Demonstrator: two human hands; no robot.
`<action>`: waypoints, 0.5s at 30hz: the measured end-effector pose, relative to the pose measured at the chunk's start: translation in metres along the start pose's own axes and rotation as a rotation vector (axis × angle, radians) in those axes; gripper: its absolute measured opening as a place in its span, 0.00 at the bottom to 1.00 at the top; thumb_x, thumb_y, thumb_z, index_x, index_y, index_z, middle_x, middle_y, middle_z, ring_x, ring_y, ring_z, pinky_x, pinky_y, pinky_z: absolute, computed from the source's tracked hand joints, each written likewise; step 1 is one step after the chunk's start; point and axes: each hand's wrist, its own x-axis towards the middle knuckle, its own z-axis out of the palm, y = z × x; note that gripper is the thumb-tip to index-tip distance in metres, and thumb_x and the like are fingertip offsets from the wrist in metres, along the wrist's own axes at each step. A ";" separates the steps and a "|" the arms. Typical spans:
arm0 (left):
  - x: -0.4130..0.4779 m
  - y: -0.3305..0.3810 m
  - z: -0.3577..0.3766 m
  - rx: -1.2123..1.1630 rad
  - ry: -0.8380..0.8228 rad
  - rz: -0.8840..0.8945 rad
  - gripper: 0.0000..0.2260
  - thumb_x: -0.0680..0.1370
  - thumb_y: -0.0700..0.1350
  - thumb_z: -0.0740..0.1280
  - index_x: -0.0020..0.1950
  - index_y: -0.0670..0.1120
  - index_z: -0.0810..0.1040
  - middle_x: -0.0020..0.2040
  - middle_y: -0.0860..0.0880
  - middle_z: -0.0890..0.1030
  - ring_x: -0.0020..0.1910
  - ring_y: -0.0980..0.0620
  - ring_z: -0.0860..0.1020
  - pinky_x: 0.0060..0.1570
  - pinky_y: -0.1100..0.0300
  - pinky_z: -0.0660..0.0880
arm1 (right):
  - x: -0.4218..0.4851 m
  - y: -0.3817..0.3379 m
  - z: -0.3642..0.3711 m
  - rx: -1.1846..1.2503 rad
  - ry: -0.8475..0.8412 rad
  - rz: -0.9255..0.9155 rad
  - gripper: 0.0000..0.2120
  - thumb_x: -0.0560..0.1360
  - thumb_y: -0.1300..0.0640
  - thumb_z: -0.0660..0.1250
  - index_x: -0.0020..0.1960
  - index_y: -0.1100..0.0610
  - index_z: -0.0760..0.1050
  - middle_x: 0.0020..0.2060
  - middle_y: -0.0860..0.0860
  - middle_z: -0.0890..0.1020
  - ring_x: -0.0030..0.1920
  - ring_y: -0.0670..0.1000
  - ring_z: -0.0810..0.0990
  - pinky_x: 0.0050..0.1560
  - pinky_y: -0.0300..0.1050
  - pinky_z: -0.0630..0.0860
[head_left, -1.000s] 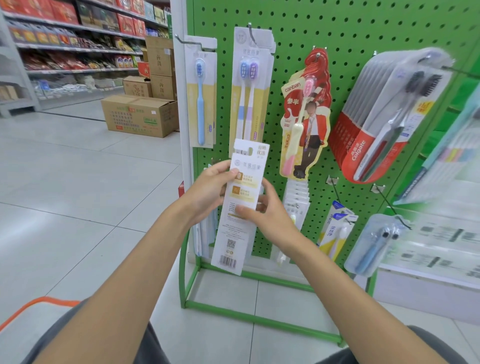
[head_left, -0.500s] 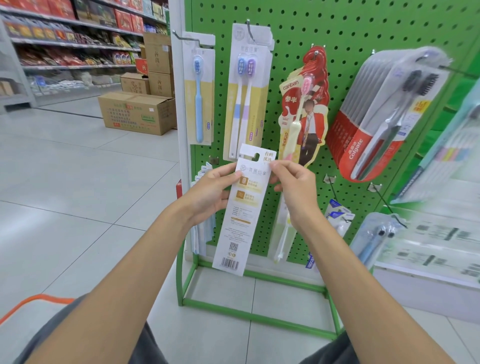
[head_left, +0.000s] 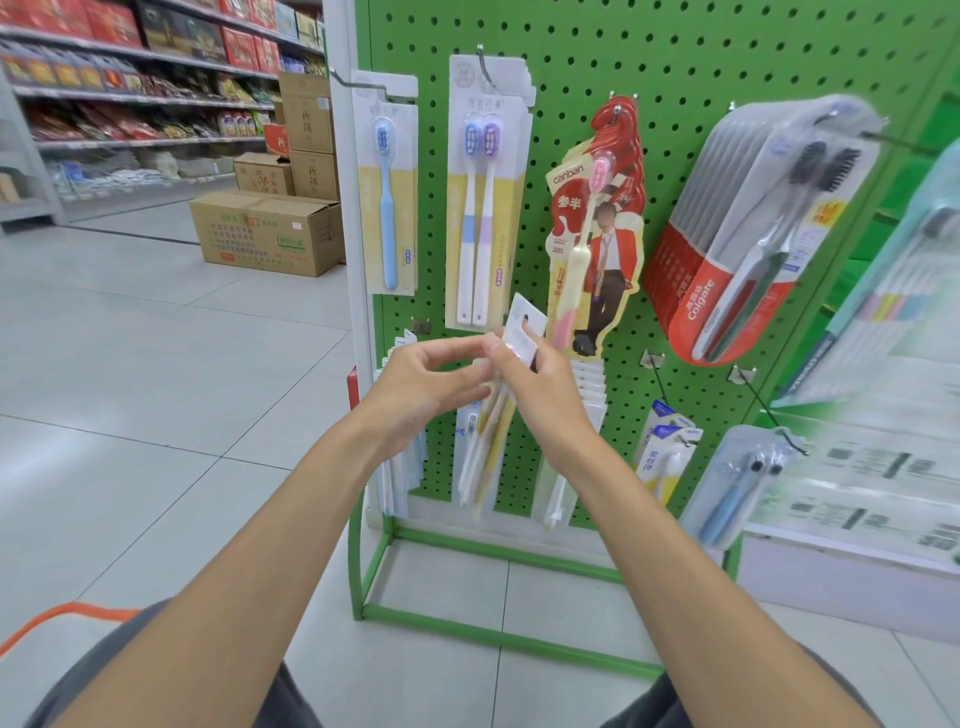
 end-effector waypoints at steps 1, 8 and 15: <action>-0.001 0.000 0.002 0.065 0.015 0.018 0.17 0.74 0.42 0.74 0.62 0.45 0.81 0.57 0.50 0.84 0.55 0.49 0.83 0.57 0.55 0.78 | -0.001 0.000 -0.001 0.014 0.006 0.003 0.18 0.81 0.48 0.61 0.67 0.56 0.75 0.55 0.42 0.82 0.57 0.39 0.78 0.58 0.37 0.73; 0.010 0.002 0.006 0.196 0.282 0.073 0.06 0.80 0.43 0.67 0.56 0.49 0.80 0.51 0.49 0.83 0.51 0.52 0.82 0.50 0.58 0.80 | -0.002 -0.004 0.004 0.039 0.002 0.000 0.12 0.83 0.56 0.57 0.58 0.57 0.79 0.33 0.38 0.80 0.41 0.44 0.80 0.52 0.37 0.78; 0.005 0.038 0.003 0.178 0.245 0.132 0.06 0.79 0.41 0.68 0.54 0.45 0.83 0.49 0.49 0.86 0.49 0.51 0.84 0.51 0.52 0.80 | 0.002 -0.033 0.013 0.052 0.017 -0.049 0.07 0.80 0.59 0.64 0.56 0.53 0.79 0.47 0.52 0.84 0.42 0.45 0.80 0.45 0.45 0.80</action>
